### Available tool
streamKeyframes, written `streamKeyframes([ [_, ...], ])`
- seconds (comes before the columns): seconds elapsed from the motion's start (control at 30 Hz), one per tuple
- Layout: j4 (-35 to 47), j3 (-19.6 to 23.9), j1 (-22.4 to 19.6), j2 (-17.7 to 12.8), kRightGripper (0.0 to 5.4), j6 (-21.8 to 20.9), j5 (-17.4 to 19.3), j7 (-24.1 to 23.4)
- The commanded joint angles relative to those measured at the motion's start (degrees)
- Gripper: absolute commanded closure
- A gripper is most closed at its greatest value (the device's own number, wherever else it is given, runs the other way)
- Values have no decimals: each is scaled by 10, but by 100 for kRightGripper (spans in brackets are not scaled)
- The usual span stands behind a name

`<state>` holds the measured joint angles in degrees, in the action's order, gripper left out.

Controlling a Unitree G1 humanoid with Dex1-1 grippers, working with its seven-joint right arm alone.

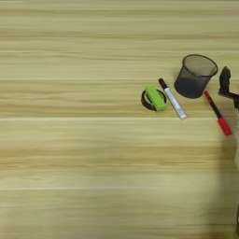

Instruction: Move the objects on the table

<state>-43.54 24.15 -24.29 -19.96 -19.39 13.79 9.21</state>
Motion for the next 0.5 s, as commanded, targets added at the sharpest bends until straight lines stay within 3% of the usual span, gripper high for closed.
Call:
streamKeyframes([
  [0.03, 32, -2, -31, -22, 5, -13, 0, -1],
  [0.37, 39, -3, -28, -19, 5, -13, 1, 1],
  [0.5, 88, -10, -11, -8, 5, -10, 3, 6],
])
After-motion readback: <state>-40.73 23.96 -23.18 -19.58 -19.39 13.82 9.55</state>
